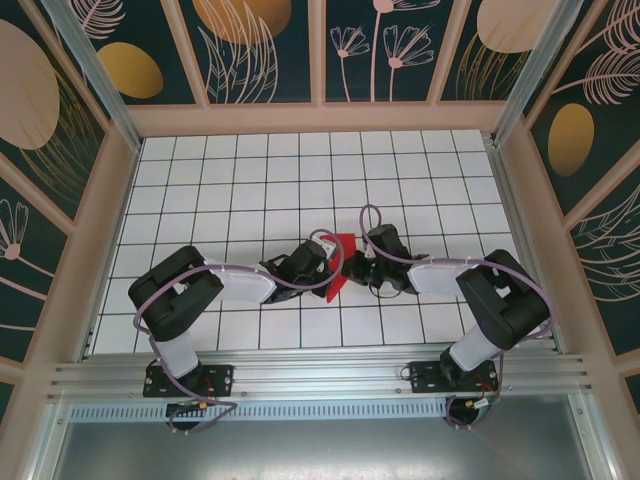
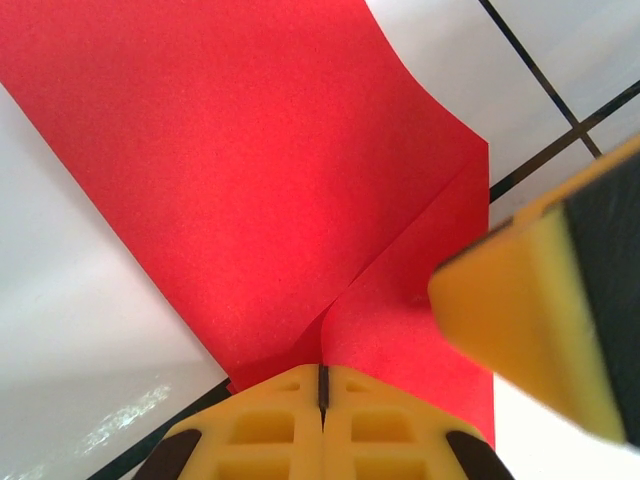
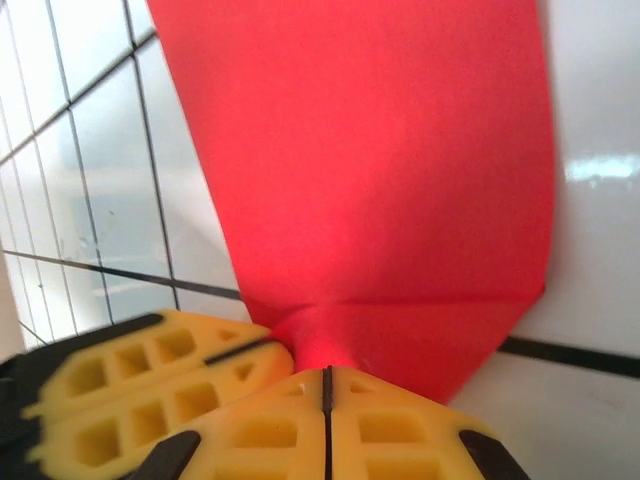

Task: Fold a paper plane with a square sheet of paper (pick it up from the middle)
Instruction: Third fold the triangle at the center of the table.

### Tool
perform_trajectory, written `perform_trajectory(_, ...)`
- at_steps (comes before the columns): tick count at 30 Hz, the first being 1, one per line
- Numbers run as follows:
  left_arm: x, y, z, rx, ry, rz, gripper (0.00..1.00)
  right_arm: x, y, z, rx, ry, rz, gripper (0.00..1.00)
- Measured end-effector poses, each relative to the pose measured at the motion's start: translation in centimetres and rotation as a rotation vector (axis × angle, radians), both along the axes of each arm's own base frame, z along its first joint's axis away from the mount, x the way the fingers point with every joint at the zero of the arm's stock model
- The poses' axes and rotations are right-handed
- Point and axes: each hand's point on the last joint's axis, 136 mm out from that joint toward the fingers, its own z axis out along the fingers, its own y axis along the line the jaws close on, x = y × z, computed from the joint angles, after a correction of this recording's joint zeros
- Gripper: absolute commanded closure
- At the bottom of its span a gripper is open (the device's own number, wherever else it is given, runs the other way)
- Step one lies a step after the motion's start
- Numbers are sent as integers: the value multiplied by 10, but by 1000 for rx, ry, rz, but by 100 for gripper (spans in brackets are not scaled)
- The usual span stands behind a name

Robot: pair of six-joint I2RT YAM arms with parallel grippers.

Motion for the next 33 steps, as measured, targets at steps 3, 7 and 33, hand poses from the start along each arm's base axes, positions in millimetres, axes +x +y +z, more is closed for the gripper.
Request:
perform_trajectory(3, 0, 0, 0, 0, 0, 0, 100, 6, -5, 0, -2, -5, -16, 91)
perform_trajectory(7, 0, 0, 0, 0, 0, 0, 100, 2, -9, -17, -18, 24, -20, 91)
perform_trajectory(33, 0, -1, 0, 0, 0, -1, 100, 23, -24, -16, -22, 12, -64, 90)
